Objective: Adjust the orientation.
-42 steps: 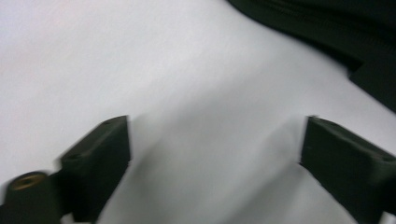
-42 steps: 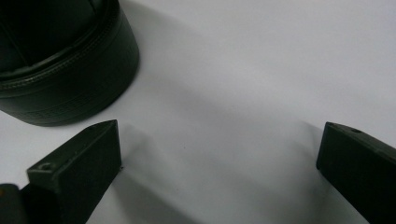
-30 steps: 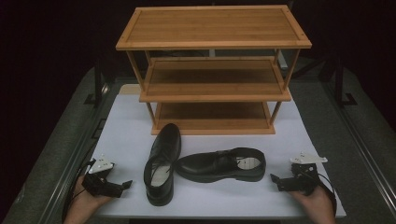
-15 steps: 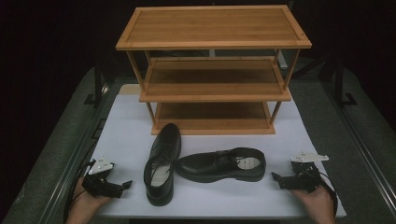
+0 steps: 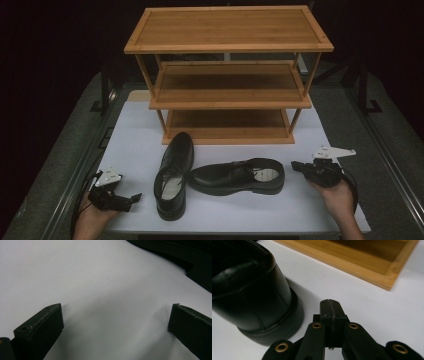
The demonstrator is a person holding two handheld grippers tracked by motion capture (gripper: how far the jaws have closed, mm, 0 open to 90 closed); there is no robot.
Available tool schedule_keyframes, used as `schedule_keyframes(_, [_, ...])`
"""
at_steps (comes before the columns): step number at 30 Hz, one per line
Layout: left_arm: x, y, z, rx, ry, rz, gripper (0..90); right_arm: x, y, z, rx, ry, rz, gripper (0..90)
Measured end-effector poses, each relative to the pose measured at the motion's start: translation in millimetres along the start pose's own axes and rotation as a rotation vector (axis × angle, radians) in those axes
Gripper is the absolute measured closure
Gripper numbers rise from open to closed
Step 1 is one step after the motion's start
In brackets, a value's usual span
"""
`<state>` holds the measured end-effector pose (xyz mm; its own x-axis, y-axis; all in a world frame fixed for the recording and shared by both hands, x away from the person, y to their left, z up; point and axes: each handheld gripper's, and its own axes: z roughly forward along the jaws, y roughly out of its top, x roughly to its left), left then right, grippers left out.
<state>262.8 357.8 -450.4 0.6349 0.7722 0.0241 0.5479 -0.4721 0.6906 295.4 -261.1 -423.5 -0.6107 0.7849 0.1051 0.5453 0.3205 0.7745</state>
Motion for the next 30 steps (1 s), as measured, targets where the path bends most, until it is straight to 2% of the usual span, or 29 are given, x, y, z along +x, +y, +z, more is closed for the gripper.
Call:
schedule_keyframes(1, [0.1, 0.0, 0.0, 0.0, -0.001, 0.0, 0.0, -0.6, 2.4, 3.3, 0.007, 0.011, -0.008, 89.8])
schedule_keyframes(4, [0.0, -0.3, -0.2, 0.001, -0.001, -0.001, 0.0, -0.7, 5.8, 9.6, 0.016, -0.002, -0.037, 89.7])
schedule_keyframes(5, [0.0, -0.4, -0.2, -0.001, -0.002, -0.003, 0.0, -1.6, 7.6, 14.1, 0.022, 0.011, -0.043, 89.7])
schedule_keyframes(7, [0.2, -0.4, -0.1, -0.001, -0.004, -0.004, 0.0, -3.5, 10.4, 23.4, 0.034, 0.063, -0.041, 89.7])
schedule_keyframes(10, [0.3, -0.4, 0.0, -0.001, -0.005, -0.005, 0.0, -4.8, 12.8, 33.4, 0.047, 0.105, -0.045, 89.7])
schedule_keyframes(11, [0.3, -0.5, 0.0, -0.001, -0.005, -0.005, 0.0, -6.8, 12.8, 36.3, 0.04, 0.13, -0.036, 89.7])
schedule_keyframes(12, [0.3, -0.5, 0.0, -0.001, -0.005, -0.005, 0.0, -8.4, 11.6, 41.0, 0.034, 0.182, -0.02, 89.7])
schedule_keyframes(17, [0.5, -0.5, 0.1, -0.001, -0.006, -0.006, 0.0, -3.5, 10.8, 44.7, 0.053, 0.205, -0.042, 89.7])
schedule_keyframes(30, [0.6, -0.5, 0.0, -0.001, -0.007, -0.006, 0.0, 2.2, 7.4, 39.0, 0.068, 0.209, -0.059, 89.9])
